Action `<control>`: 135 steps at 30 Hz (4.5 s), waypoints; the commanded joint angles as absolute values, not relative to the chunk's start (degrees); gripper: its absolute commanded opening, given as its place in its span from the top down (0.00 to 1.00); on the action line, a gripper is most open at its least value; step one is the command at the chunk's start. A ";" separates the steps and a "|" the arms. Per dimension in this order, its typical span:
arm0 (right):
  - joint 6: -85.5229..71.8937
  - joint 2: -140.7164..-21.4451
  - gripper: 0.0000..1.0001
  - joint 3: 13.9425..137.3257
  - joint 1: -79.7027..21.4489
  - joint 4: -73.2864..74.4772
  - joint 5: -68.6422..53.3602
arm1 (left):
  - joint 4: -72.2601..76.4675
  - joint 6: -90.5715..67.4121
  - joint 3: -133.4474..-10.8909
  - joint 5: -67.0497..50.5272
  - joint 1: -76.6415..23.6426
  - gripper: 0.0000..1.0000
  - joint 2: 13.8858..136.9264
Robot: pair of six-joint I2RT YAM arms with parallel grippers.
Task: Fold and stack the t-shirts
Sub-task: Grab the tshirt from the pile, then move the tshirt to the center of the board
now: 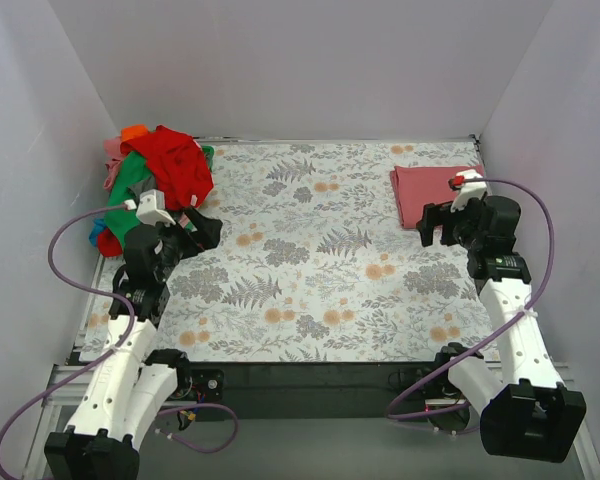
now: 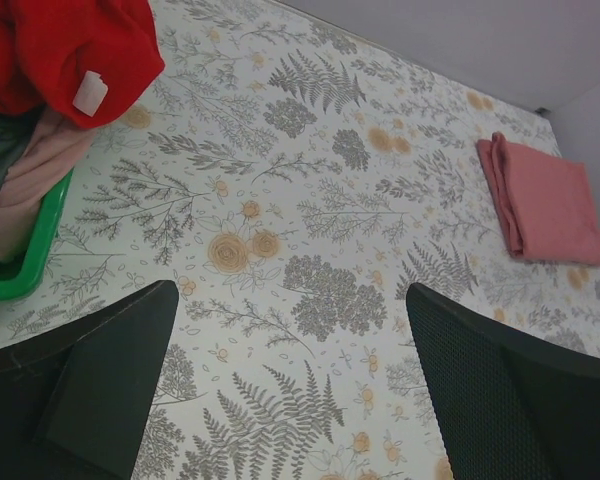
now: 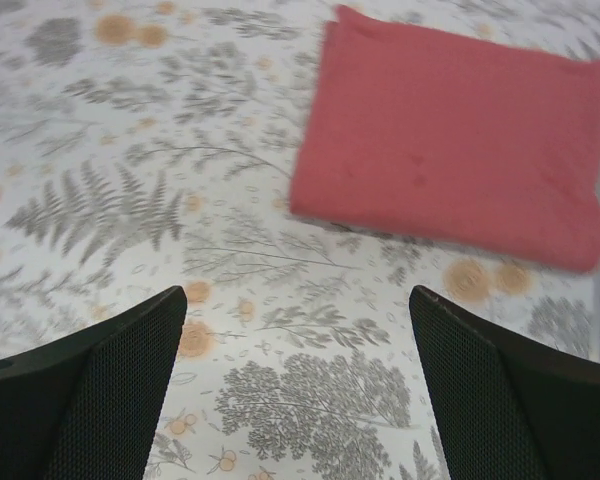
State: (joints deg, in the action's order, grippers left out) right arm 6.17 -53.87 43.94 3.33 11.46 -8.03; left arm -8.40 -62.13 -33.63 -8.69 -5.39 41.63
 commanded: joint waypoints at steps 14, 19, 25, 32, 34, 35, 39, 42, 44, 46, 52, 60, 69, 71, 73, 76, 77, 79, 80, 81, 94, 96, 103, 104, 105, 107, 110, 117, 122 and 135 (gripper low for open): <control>22.94 -56.08 0.02 39.64 5.10 10.55 -46.49 | -19.16 -74.00 -51.76 -4.66 -2.29 0.05 57.03; 22.94 -55.81 0.02 38.94 5.71 10.46 -45.53 | -20.21 -77.51 -53.96 -9.75 8.24 0.05 64.23; 23.03 -56.34 0.02 38.76 5.89 10.55 -44.65 | -22.06 -80.16 -62.12 -7.39 13.80 0.19 76.79; 22.76 -56.95 0.02 39.02 5.89 10.55 -44.21 | -23.55 -75.33 -73.36 -8.60 13.80 0.37 90.06; 22.68 -57.22 0.02 39.11 5.89 10.55 -44.30 | -24.34 -73.65 -75.93 -9.49 13.80 0.42 93.15; 22.68 -57.22 0.02 39.11 5.89 10.55 -44.30 | -25.22 -73.22 -78.72 -9.93 13.71 0.43 94.47; 22.68 -57.57 0.02 39.20 5.89 10.55 -44.12 | -27.94 -71.28 -85.32 -7.57 12.22 0.44 101.50; 22.68 -57.83 0.02 39.29 5.89 10.63 -44.03 | -30.14 -69.43 -89.99 -5.89 10.55 0.44 104.68; 22.68 -57.92 0.02 39.29 5.89 10.63 -43.95 | -32.24 -68.29 -92.27 -4.57 9.76 0.45 108.09; 22.68 -57.92 0.01 39.29 5.89 10.63 -43.77 | -33.48 -67.68 -94.65 -3.09 8.53 0.45 110.64; 22.76 -58.01 0.02 39.29 5.89 10.63 -43.59 | -33.93 -67.06 -96.58 -0.70 7.73 0.86 110.31; 23.03 -58.27 0.02 39.02 5.98 10.63 -43.68 | -33.31 -67.76 -106.15 3.69 7.74 1.00 105.82; 23.03 -57.92 0.01 38.85 6.24 10.63 -44.12 | -32.26 -74.08 -116.89 1.58 7.73 1.00 101.61; 23.03 -57.83 0.02 38.85 6.24 10.63 -44.56 | -30.08 -77.23 -116.72 0.10 7.74 1.00 99.59; 23.03 -57.92 0.02 38.93 6.33 10.63 -44.74 | -28.75 -79.00 -117.76 0.09 7.82 1.00 98.79; 22.94 -57.92 0.02 38.94 6.24 10.63 -44.47 | -27.51 -81.56 -120.66 -1.57 7.73 1.00 98.44; 22.94 -57.92 0.02 38.94 6.33 10.63 -44.39 | -26.90 -82.00 -122.59 -1.76 7.73 1.00 98.35; 23.03 -57.74 0.02 38.85 6.33 10.64 -44.12 | -26.37 -83.58 -124.27 -1.76 7.73 1.00 98.35; 23.03 -57.66 0.02 38.76 6.33 10.63 -44.21 | -25.67 -83.93 -125.50 -1.93 7.65 1.00 98.26; 22.94 -57.74 0.02 38.85 6.33 10.72 -44.21 | -25.49 -84.63 -126.20 -2.11 7.73 1.00 98.26; 23.03 -57.48 0.02 38.85 6.50 10.72 -43.95 | -17.41 -88.42 -128.49 -14.14 4.40 1.00 93.26; 23.11 -57.66 0.02 38.85 6.59 10.81 -43.94 | -16.18 -88.16 -128.85 -15.20 2.65 1.00 92.38; 23.20 -57.57 0.02 38.94 6.59 10.81 -43.42 | -13.36 -86.48 -127.62 -20.03 -5.70 1.00 89.57; 23.29 -57.48 0.02 38.94 6.59 10.81 -43.33 | -12.32 -86.48 -126.23 -21.00 -7.45 1.00 89.04; 23.38 -57.48 0.02 38.94 6.59 10.81 -43.24 | -11.96 -86.48 -125.51 -22.31 -8.25 1.00 88.69; 23.64 -57.39 0.02 39.02 6.68 10.90 -42.45 | -9.95 -86.48 -123.59 -24.33 -10.53 1.00 87.10; 24.08 -57.13 0.02 39.20 6.94 10.99 -40.87 | -7.91 -86.57 -120.24 -28.65 -12.56 1.00 85.26; 24.87 -56.86 0.01 39.29 8.70 11.60 -38.85 | -5.63 -88.07 -109.00 -34.54 -14.06 1.00 79.46; 25.14 -57.57 0.02 39.38 9.84 11.87 -38.23 | -3.26 -88.94 -86.27 -45.66 -14.15 0.97 74.02; 41.81 -65.56 0.03 42.96 2.49 27.76 -55.90 | -33.14 -63.90 -58.79 -10.03 -14.33 0.22 64.34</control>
State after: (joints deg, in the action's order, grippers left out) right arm 33.04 -62.92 39.35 7.66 18.68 -47.29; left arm -29.58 -70.63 -54.04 -22.22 -14.37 72.64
